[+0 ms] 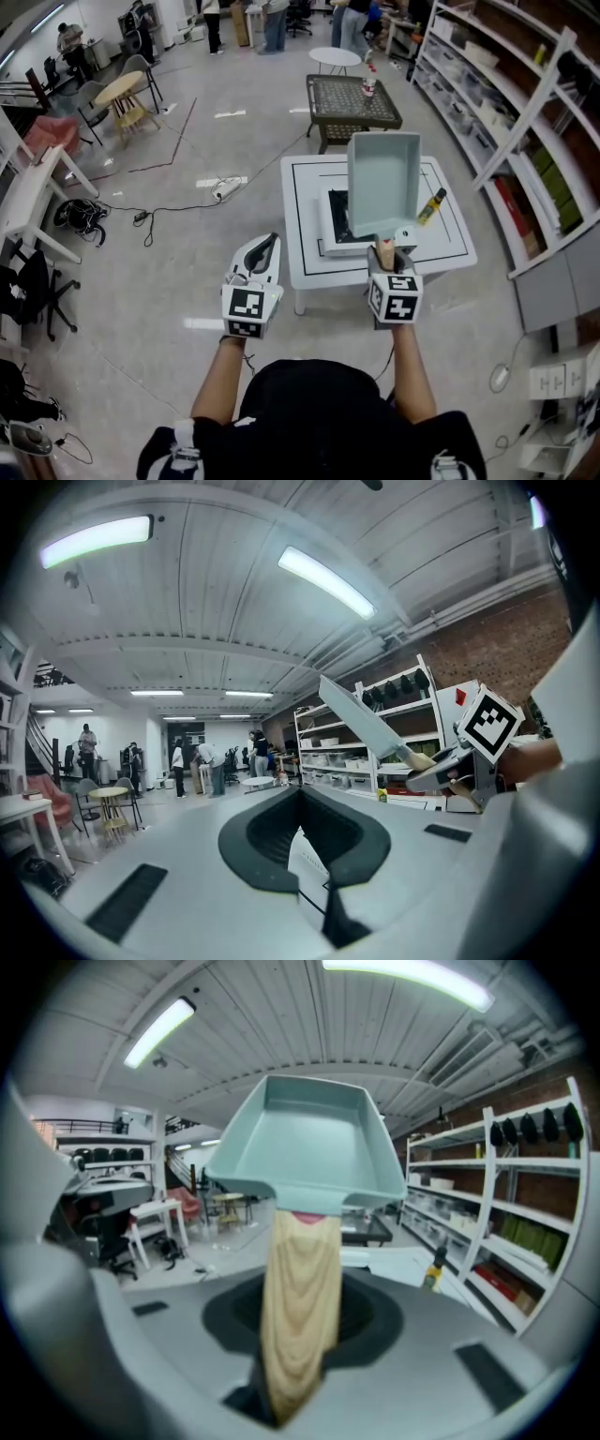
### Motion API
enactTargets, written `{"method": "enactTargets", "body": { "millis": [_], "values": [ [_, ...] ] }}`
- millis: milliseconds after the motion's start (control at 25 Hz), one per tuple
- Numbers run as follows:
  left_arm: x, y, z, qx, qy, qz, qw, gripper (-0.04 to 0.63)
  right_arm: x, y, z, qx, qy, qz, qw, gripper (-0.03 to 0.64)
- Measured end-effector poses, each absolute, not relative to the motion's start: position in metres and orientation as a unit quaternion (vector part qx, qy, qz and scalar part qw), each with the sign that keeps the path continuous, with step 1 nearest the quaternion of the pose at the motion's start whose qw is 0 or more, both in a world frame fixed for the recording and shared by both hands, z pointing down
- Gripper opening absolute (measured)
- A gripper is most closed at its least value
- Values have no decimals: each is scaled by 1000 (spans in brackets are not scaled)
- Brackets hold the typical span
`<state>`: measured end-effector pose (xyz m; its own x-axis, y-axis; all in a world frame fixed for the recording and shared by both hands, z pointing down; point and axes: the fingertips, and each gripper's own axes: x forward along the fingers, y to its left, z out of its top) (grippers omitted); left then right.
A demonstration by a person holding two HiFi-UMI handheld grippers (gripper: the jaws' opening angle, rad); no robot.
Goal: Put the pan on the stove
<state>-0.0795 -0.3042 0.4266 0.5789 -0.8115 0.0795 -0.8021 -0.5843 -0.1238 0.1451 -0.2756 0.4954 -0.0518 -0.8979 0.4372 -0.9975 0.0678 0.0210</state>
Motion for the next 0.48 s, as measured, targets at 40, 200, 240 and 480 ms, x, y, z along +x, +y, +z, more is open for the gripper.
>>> {"method": "enactTargets", "body": {
  "millis": [40, 200, 240, 480],
  "values": [
    [-80, -306, 429, -889, 452, -65, 34, 25, 145, -277, 497, 668, -709, 147, 172, 127],
    [-75, -309, 439, -892, 446, -66, 16, 25, 148, -278, 501, 671, -703, 155, 176, 127],
    [-73, -309, 440, -894, 443, -67, 15, 25, 149, -278, 502, 672, -702, 156, 177, 127],
    [-58, -310, 445, -902, 426, -70, 9, 25, 164, -280, 509, 679, -689, 170, 190, 127]
  ]
}}
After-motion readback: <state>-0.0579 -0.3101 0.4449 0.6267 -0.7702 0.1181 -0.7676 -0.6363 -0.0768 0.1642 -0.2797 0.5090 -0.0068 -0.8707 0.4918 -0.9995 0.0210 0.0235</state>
